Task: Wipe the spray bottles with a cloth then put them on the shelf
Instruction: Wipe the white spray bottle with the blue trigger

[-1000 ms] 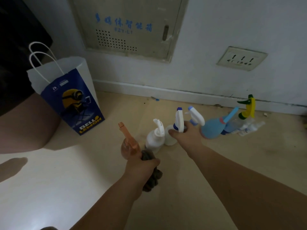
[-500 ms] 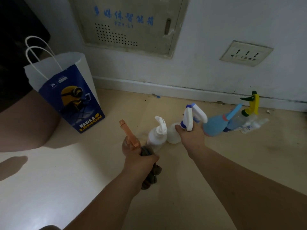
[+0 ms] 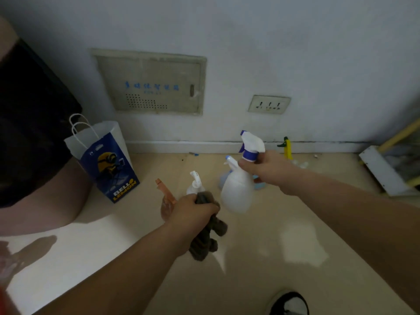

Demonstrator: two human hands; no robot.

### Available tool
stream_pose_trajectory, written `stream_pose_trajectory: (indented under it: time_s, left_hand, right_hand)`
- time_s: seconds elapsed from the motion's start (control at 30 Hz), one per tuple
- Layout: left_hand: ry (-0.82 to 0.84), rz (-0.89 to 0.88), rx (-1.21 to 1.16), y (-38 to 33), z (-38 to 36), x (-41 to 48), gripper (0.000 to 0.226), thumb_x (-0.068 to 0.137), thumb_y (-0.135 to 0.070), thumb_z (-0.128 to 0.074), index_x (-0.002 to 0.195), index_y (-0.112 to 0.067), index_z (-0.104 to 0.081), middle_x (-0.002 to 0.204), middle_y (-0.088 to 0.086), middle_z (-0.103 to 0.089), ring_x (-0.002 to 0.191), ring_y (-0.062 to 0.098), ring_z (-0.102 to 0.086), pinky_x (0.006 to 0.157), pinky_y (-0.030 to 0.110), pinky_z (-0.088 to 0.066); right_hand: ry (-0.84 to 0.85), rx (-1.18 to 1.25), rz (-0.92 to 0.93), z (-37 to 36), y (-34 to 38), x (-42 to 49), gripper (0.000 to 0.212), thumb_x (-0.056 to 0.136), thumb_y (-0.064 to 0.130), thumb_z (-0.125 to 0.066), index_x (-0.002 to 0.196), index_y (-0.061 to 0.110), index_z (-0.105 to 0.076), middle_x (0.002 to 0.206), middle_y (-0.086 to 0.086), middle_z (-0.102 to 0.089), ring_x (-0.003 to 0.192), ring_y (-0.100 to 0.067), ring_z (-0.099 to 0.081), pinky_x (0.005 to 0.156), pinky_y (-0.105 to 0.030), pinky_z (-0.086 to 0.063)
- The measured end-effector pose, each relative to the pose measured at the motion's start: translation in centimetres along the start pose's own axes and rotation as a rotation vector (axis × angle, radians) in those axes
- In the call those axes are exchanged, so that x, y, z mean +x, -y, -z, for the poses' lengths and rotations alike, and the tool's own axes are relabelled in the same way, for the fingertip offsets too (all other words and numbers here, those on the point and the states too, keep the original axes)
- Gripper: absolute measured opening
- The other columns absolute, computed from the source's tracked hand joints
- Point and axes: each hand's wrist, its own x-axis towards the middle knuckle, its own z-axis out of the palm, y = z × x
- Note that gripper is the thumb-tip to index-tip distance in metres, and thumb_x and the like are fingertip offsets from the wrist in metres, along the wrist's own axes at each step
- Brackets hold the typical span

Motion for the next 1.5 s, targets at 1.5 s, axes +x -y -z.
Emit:
stream_pose_trajectory:
  time_s: [1.5]
  left_hand:
    - [-0.041,-0.587,0.008,-5.6,0.3,-9.3,0.038,0.11,-0.028,-0.042,0.122,-0.059,-0.059,0.106,-0.01,-0.071,0.101,0.018,-0.067,0.095,0.051,-0.057]
  right_hand:
    - [0.177,0.627,0.076,0.3,9.0,-8.3,0.034,0.11,0.024,-0.047,0.131,0.003,-0.063,0.117,-0.016,-0.075,0.105,-0.027,-0.071,0.101,-0.044,-0.055]
